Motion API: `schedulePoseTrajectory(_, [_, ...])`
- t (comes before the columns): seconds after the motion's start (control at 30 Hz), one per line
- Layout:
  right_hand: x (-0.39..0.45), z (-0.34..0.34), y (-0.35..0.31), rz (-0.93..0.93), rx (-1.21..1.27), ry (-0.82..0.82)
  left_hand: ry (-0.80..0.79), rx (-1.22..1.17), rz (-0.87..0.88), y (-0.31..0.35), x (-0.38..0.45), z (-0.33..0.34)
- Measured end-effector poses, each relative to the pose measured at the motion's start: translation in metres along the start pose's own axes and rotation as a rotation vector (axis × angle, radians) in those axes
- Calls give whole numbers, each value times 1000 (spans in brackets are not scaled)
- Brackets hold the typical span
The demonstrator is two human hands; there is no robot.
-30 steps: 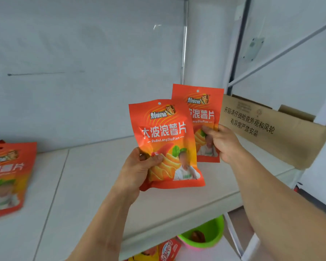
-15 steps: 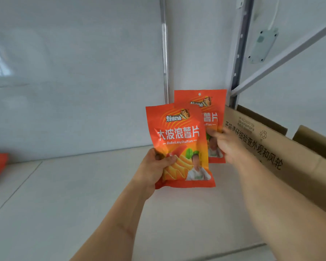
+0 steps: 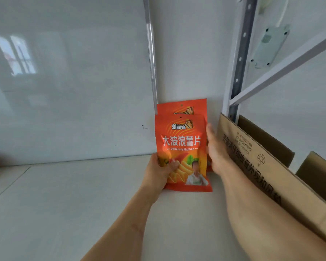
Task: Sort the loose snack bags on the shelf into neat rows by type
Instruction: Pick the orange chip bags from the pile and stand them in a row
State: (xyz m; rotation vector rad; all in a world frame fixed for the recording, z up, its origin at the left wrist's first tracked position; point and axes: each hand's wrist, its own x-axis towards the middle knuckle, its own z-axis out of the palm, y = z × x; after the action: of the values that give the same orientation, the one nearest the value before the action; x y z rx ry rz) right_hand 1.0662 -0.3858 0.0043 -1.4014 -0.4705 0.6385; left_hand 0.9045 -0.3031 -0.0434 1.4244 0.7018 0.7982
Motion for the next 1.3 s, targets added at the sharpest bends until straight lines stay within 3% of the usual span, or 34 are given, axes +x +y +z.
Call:
schedulePoseTrajectory(0.23, [12, -2, 15, -194, -165, -41, 97, -43, 30, -3, 18, 24])
schedulePoseTrajectory(0.5, [33, -3, 26, -218, -10, -10, 127, -23, -1, -5, 37, 37])
schedulePoseTrajectory(0.73, [53, 1, 33, -232, -94, 54, 146, 13, -50, 3, 36, 26])
schedulePoseTrajectory(0.8, [52, 3, 32, -256, -181, 124, 184, 160, -43, 6, 29, 16])
schedulePoseTrajectory(0.87, [48, 7, 29, -337, -427, 305, 226, 380, -8, 8, 18, 3])
schedulePoseTrajectory(0.93, [36, 16, 23, -480, -745, 497, 267, 696, 83, 9, 5, -15])
schedulePoseTrajectory(1.0, [16, 36, 18, -716, -925, 538, 284, 1079, 201, 9, -11, -36])
schedulePoseTrajectory(1.07, [-6, 62, 22, -950, -1022, 433, 289, 1359, 298, 8, -29, -62])
schedulePoseTrajectory(1.17, [-35, 102, 48, -1203, -1126, 141, 289, 1609, 369, 6, -49, -107])
schedulePoseTrajectory(1.3, [-73, 153, 73, -1197, -1252, -136, 317, 1785, 461, 11, -81, -176])
